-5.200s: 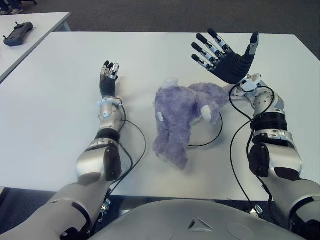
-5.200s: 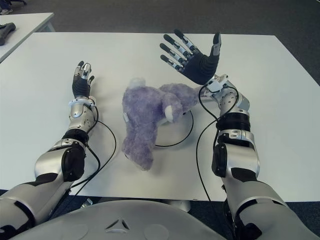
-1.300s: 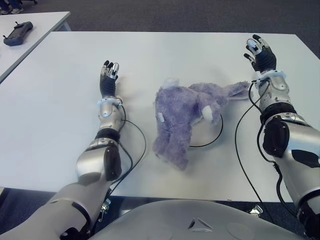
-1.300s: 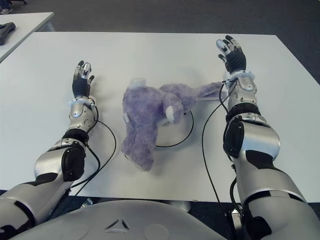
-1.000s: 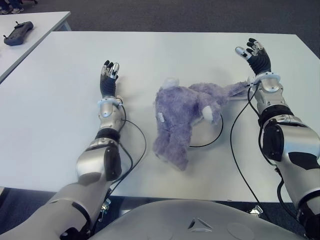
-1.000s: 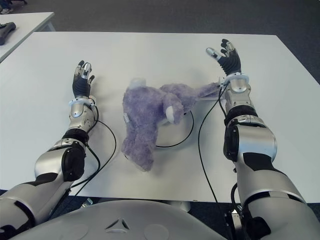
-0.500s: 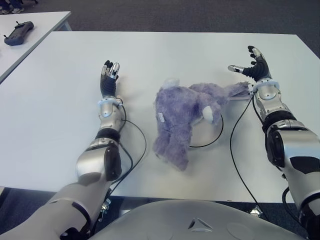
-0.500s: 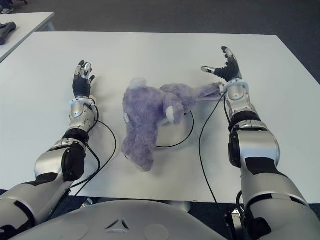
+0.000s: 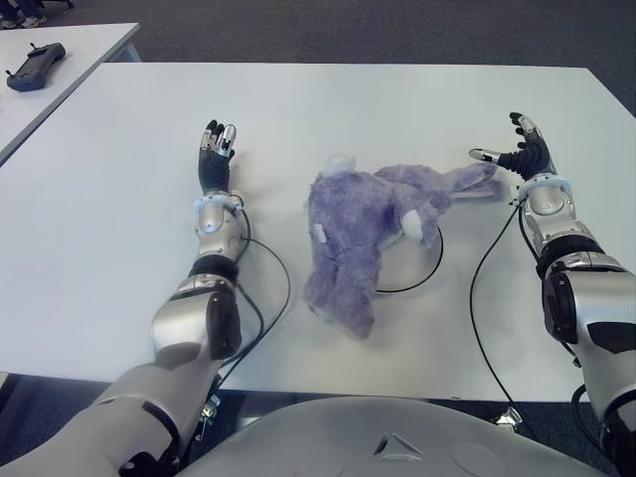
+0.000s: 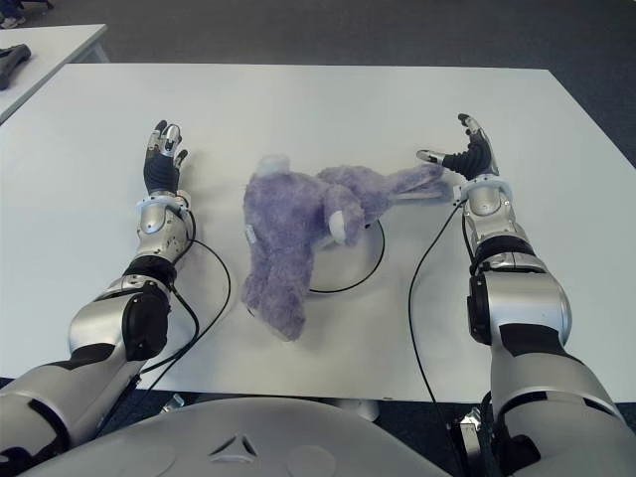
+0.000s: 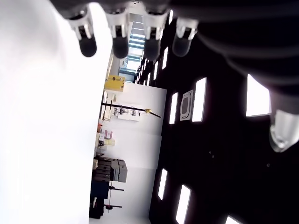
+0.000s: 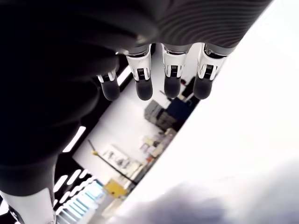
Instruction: Put the doll into the plate.
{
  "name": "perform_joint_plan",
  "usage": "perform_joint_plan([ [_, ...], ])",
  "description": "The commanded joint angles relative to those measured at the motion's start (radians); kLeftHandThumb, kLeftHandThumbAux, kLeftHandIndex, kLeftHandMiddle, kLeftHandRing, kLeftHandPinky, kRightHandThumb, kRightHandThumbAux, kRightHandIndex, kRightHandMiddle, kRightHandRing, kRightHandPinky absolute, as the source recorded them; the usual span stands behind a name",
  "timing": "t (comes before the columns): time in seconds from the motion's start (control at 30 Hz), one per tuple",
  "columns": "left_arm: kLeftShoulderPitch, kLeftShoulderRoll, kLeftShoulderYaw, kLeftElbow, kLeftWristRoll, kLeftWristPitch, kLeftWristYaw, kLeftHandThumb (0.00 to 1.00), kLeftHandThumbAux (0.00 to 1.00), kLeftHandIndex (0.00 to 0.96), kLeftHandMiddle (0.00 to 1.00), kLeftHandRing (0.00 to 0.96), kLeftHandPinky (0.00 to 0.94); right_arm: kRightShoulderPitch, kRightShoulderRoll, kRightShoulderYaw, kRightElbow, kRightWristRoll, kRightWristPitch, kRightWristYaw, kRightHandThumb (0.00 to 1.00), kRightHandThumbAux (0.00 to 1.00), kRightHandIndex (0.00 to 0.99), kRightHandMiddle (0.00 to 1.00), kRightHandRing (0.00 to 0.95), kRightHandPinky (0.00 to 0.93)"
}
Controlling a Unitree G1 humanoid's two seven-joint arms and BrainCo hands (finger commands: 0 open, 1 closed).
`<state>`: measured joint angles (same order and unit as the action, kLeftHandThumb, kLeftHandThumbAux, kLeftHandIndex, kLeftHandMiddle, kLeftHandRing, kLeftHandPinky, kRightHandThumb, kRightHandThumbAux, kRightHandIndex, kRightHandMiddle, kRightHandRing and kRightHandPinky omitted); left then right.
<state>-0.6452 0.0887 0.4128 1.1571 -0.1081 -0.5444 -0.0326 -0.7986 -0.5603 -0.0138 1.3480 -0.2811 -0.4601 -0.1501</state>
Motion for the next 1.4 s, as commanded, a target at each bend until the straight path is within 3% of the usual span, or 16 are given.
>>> perform_joint_plan([
  [0.03,0.261,-0.097,0.008,0.152,-0.017,0.023,0.015,0.0,0.44,0.034,0.091,0.056,0.019,0.065,0.049,-0.002,0.022,-0.011,0.018,-0.026,0.0,0.697,0.037,0.051,0.026,0.035],
  [0.43,0.261,-0.094,0.006,0.15,-0.015,0.029,0.026,0.0,0.449,0.031,0.093,0.057,0.013,0.098,0.072,-0.039,0.022,0.026,0.016,-0.004,0.0,0.636,0.026,0.072,0.048,0.054],
  [0.67,0.263,-0.093,0.008,0.148,-0.018,0.023,0.022,0.0,0.449,0.029,0.092,0.055,0.009,0.11,0.103,-0.114,0.025,0.092,0.054,0.066,0.0,0.619,0.032,0.067,0.049,0.062],
  [0.77,0.263,-0.092,0.01,0.149,-0.019,0.023,0.019,0.0,0.447,0.029,0.092,0.056,0.011,0.119,0.147,-0.182,0.026,0.162,0.089,0.125,0.0,0.632,0.041,0.054,0.04,0.051],
  [0.93,0.264,-0.091,0.012,0.15,-0.022,0.021,0.012,0.0,0.443,0.029,0.093,0.058,0.011,0.119,0.208,-0.237,0.024,0.22,0.114,0.16,0.0,0.641,0.048,0.048,0.034,0.043],
  [1.2,0.268,-0.094,0.023,0.147,-0.034,0.009,-0.005,0.0,0.438,0.031,0.093,0.06,0.019,0.109,0.321,-0.273,0.022,0.261,0.142,0.162,0.0,0.67,0.054,0.048,0.033,0.037],
  [1.4,0.271,-0.091,0.024,0.147,-0.034,0.012,-0.01,0.0,0.437,0.026,0.089,0.057,0.013,0.121,0.367,-0.255,0.02,0.25,0.131,0.177,0.0,0.66,0.047,0.043,0.026,0.024],
])
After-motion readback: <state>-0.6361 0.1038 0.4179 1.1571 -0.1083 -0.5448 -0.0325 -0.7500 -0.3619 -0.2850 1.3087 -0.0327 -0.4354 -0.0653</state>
